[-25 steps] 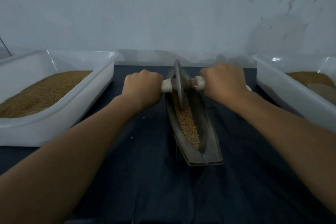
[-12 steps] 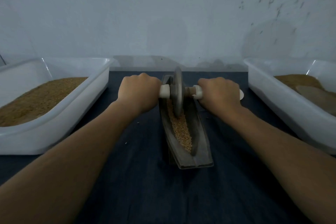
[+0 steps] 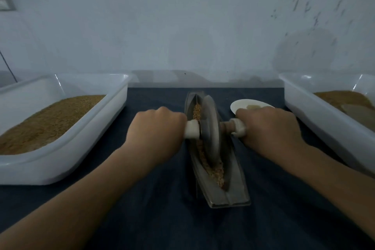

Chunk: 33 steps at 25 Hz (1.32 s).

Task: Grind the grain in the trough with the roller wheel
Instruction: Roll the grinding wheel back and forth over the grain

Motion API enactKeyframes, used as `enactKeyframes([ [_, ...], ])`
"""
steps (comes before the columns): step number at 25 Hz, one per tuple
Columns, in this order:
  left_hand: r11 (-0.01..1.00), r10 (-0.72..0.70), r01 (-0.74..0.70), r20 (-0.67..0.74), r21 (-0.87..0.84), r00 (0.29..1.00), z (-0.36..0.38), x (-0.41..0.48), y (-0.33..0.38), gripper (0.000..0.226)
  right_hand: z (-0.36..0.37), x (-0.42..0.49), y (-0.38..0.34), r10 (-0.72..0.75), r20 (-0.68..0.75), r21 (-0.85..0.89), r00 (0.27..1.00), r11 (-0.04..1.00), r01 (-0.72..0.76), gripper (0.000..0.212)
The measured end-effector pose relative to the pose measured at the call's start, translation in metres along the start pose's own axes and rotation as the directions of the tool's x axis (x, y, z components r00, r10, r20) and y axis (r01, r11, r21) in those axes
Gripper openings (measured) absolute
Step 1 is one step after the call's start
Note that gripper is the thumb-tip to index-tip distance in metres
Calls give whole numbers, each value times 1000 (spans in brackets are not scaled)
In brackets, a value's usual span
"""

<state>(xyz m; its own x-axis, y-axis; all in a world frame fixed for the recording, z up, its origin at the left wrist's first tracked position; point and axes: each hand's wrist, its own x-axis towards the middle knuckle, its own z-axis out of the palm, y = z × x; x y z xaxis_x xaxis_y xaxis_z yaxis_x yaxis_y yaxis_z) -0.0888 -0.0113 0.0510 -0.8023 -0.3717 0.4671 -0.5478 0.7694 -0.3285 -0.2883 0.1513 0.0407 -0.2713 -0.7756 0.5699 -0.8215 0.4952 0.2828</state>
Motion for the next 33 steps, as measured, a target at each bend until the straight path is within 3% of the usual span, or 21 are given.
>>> enactKeyframes([
  [2,995,-96,97,52,-20,994,9,31,-1,6,6,30,-9,65,70,57,995,996,-69,22],
  [6,992,-109,116,115,-51,987,9,42,-2,3,6,44,-4,60,203,96,977,992,-81,15],
  [9,997,10,-9,9,-79,1000,2,0,-5,28,-12,-1,3,-65,5,6,998,998,65,27],
  [11,994,98,-102,-88,-45,991,-8,-16,-11,42,-24,-18,10,-122,-48,60,991,990,125,27],
  [13,996,83,-84,-48,-25,995,-7,-17,-8,40,-24,-20,10,-86,-4,58,996,995,86,29],
  [15,999,-4,4,8,-32,1000,8,1,-5,22,-12,-1,2,3,33,-26,999,1000,-2,30],
  [17,997,-65,66,32,-28,997,18,35,-8,8,4,29,-6,72,86,39,994,996,-76,25],
  [21,999,-44,47,145,-15,988,15,65,-13,13,13,56,-4,111,236,116,965,983,-142,15],
  [24,999,46,-46,54,4,997,4,28,-12,11,5,12,5,40,115,72,993,996,-49,27],
  [27,992,126,-126,-83,13,989,-8,-10,-18,24,-15,-27,14,-60,-31,172,998,983,65,26],
  [30,999,36,-35,-13,32,999,0,-4,-13,22,-9,-14,12,-11,-38,88,999,996,14,26],
  [33,992,-120,122,93,-17,988,15,37,-10,9,7,39,-1,91,149,63,985,993,-101,18],
])
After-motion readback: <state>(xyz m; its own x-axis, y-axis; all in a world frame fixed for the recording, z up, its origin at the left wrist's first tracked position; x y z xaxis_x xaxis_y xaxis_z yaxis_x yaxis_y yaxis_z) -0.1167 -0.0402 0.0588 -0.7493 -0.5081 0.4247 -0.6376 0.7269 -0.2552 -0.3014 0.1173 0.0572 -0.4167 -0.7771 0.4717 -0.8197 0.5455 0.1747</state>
